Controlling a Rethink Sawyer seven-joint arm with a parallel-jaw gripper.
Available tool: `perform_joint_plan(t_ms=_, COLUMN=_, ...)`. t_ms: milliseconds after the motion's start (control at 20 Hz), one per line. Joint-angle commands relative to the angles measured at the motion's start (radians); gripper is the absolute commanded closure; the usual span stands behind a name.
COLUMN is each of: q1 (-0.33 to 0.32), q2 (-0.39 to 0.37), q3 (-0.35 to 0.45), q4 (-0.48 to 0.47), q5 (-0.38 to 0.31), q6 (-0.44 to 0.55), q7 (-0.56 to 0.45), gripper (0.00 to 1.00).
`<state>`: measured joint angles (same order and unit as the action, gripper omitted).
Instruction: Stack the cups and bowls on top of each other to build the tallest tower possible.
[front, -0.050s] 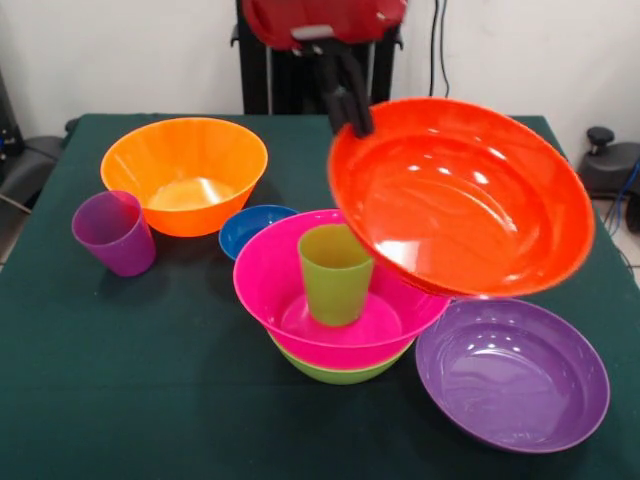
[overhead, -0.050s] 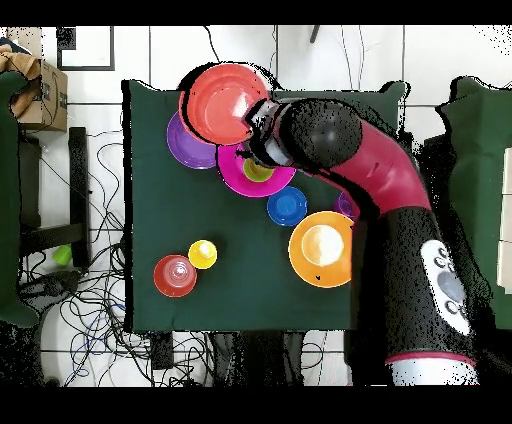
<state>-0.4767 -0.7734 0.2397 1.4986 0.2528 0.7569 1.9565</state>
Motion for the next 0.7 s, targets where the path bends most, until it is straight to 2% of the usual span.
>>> perform_joint_plan(t_ms=50, q1=-0.075, q2=-0.003, q3=-0.005, q4=0.059, q5=-0.080, q6=0.140, q7=-0.059, gripper=1.00)
perform_joint_plan(t_ms=350, q1=-0.086, q2=0.015, q3=0.003, q4=0.084, q5=-0.136, q6=0.076, q7=-0.063, gripper=1.00)
perform_joint_plan(t_ms=700, q1=-0.074, q2=0.022, q3=0.030, q4=0.131, q5=-0.134, q6=-0.017, q7=-0.001, gripper=1.00)
